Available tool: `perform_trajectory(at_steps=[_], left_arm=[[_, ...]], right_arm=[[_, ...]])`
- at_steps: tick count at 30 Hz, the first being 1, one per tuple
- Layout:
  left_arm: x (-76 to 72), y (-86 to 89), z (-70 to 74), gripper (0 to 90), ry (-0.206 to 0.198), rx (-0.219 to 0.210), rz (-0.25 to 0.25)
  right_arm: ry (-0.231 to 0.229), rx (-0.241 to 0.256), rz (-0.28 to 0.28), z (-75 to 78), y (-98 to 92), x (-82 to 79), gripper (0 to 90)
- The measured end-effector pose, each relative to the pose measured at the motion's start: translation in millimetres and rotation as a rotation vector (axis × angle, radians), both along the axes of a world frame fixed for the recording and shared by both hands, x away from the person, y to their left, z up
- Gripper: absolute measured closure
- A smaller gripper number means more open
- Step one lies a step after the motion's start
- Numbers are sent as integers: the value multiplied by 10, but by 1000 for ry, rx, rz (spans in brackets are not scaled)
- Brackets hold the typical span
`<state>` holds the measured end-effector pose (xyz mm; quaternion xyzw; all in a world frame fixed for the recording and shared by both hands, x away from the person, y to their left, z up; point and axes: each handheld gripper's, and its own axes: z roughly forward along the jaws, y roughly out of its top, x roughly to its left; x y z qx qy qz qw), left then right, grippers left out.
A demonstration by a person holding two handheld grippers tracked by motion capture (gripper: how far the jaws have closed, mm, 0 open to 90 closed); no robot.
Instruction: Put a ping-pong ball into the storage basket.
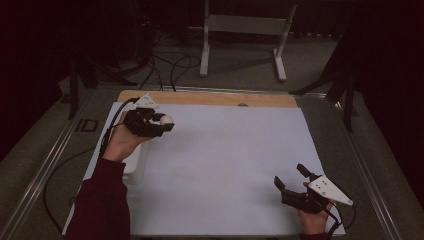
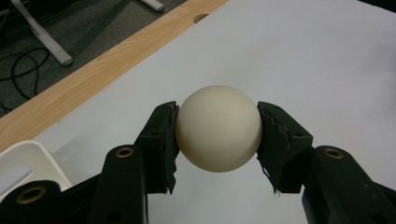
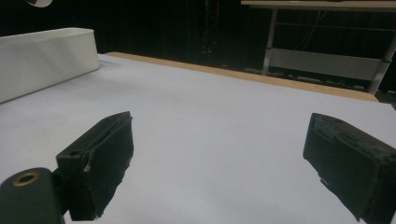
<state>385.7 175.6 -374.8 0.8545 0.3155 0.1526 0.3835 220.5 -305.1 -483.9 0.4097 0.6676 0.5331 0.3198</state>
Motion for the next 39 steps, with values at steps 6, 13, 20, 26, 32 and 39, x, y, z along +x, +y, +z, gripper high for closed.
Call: perform_trajectory(at_steps=[6,13,20,26,32,39], left_arm=[[-2,23,-14,512,2,-1,0],[0,31,-29,512,4,2,-2],[-6,55,-51,512,7,4,1],[-14,90,-64,512,11,6,7],[-20,130,-84,511,13,7,14],[-25,149,-110,511,18,2,19]], right_arm=[[2,-2,1,-1,0,0,83],[4,-3,2,-2,1,-2,83],[4,-2,2,-2,-2,-5,83],[4,-1,3,-2,-1,-5,83],[5,0,3,-2,-2,-6,83],[8,-2,11,-5,6,-3,83]])
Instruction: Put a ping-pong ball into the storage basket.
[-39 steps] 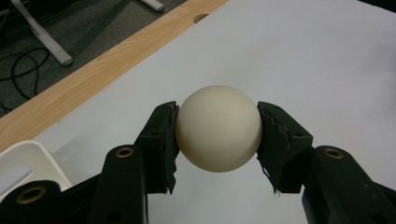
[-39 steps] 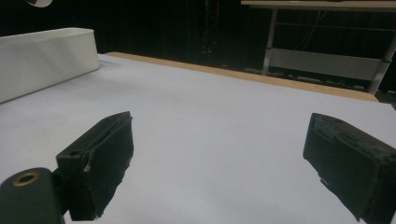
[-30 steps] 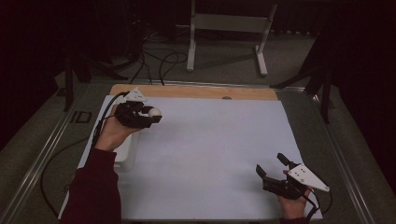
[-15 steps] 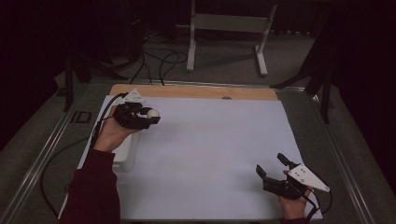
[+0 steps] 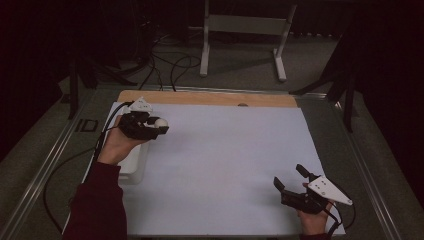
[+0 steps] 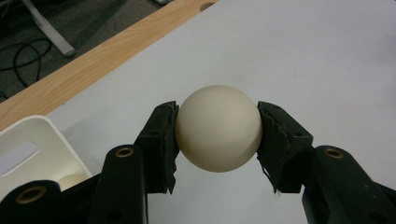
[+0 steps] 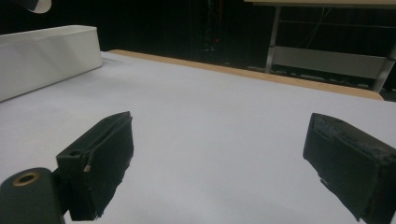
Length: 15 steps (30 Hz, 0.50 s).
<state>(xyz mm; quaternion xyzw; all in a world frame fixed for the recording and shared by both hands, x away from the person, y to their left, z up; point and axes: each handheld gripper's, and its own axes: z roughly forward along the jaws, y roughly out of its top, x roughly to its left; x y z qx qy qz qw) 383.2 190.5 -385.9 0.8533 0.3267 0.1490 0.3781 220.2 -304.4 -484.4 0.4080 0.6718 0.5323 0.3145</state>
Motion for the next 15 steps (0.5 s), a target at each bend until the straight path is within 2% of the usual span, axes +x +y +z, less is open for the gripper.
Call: perform_trajectory(at_steps=[8,15], left_arm=[[1,6,-63,511,13,0,2],[0,30,-62,511,12,0,5]], right_arm=[[3,1,9,-5,4,4,83],[3,0,10,-2,5,-3,83]])
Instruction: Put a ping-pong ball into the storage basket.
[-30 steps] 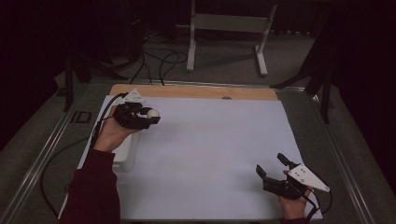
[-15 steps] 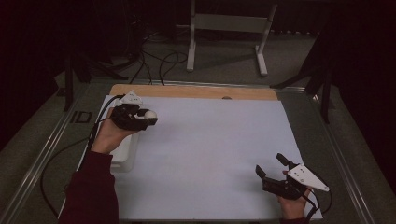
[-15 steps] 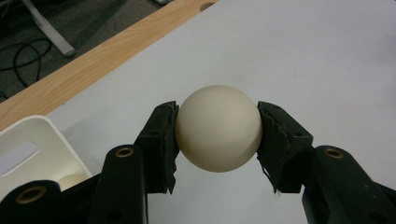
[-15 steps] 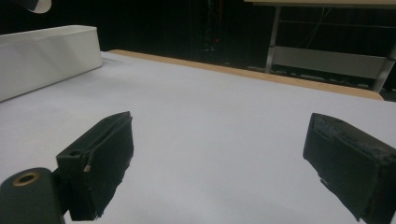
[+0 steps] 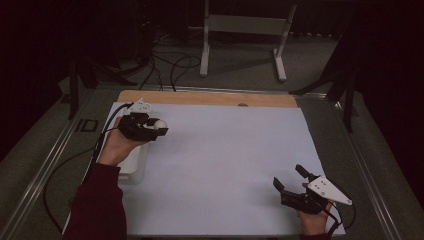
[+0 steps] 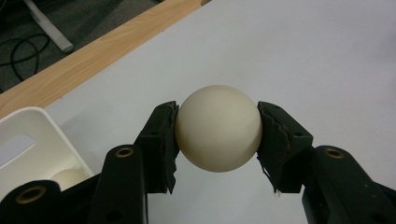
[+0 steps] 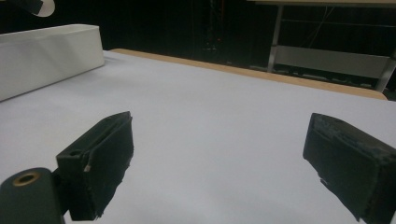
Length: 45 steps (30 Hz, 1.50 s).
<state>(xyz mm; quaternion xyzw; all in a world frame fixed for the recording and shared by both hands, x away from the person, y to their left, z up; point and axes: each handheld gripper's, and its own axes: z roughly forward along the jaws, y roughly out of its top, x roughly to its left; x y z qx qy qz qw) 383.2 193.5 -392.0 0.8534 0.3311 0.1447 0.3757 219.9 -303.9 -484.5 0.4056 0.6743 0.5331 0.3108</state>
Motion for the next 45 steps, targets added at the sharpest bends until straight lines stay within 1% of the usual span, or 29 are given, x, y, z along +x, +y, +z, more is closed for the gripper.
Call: perform_trajectory(at_steps=[9,16,27,45], left_arm=[[-11,67,-3,511,-1,3,13],[-36,143,32,511,-10,5,26],[-79,292,86,512,-24,-11,57],[-128,493,85,512,-27,-22,99]], right_arm=[[1,0,-2,1,-3,-3,83],[-1,0,-4,2,-8,-3,83],[-3,0,-7,5,-12,-6,83],[-5,2,-9,7,-14,-10,83]])
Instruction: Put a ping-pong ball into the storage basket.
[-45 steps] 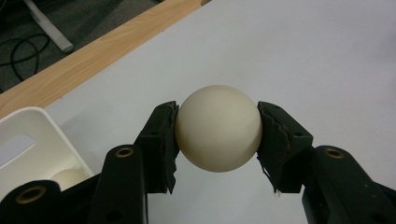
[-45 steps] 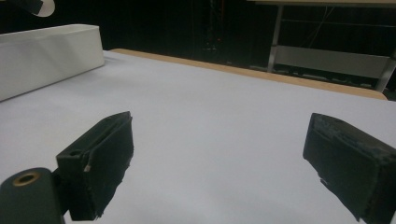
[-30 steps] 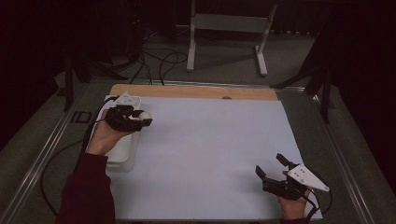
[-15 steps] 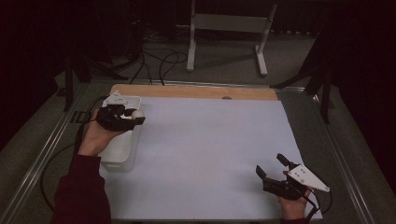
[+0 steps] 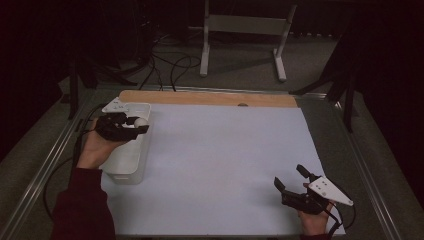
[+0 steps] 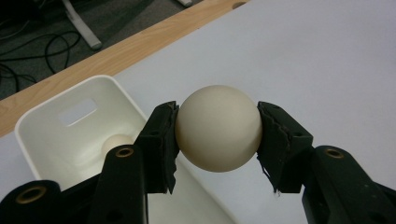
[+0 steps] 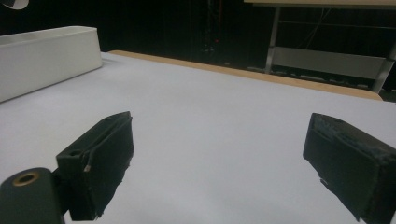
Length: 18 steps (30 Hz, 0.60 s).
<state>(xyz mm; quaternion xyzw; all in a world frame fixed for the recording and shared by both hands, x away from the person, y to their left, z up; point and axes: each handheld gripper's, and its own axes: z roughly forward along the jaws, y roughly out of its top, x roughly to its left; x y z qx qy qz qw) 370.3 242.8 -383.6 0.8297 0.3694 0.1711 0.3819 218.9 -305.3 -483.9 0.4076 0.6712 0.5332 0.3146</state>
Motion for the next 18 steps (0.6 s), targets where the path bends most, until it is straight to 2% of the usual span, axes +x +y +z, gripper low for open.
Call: perform_trajectory(at_steps=[18], left_arm=[[-35,156,-25,511,3,-7,33]], right_arm=[[1,1,0,1,-3,0,83]])
